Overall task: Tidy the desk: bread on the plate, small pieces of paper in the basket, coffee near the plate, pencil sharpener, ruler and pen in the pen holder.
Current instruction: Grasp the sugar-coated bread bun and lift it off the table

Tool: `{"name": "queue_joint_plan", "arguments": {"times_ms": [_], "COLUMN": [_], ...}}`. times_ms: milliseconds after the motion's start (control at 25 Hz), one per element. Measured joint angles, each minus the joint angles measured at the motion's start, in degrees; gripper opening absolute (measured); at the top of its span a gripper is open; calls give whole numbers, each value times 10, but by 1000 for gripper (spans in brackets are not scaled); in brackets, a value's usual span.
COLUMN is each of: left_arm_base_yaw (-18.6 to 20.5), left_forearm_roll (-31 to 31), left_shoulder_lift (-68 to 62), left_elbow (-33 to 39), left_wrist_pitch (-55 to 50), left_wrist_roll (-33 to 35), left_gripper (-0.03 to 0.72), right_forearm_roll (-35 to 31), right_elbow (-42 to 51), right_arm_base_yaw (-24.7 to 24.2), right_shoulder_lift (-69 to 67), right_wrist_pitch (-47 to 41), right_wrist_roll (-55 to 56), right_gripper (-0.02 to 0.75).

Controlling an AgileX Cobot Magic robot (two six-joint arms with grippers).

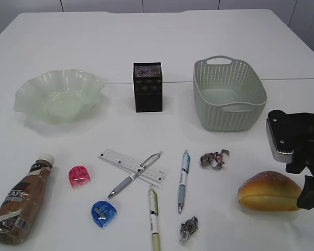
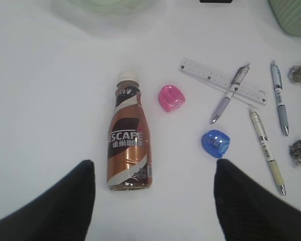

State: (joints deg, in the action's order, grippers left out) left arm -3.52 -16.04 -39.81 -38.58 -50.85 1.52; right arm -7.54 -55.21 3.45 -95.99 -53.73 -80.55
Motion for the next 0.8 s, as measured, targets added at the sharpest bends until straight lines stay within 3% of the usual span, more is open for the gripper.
{"name": "queue_joint_plan", "arguments": {"times_ms": [800], "left_arm_base_yaw": [0], "left_forearm_roll": [0], "left_shoulder_lift": [0], "left_elbow": [0], "left_wrist_pitch": [0], "left_wrist_roll": [0], "left_gripper": [539], "right_forearm_roll": [3], "right_elbow": [-2], "right_arm_base_yaw": [0], "right_shoulder_lift": [-48], "right_wrist_pitch": [39], "right_wrist_roll": [8], "right_gripper": [591]}}
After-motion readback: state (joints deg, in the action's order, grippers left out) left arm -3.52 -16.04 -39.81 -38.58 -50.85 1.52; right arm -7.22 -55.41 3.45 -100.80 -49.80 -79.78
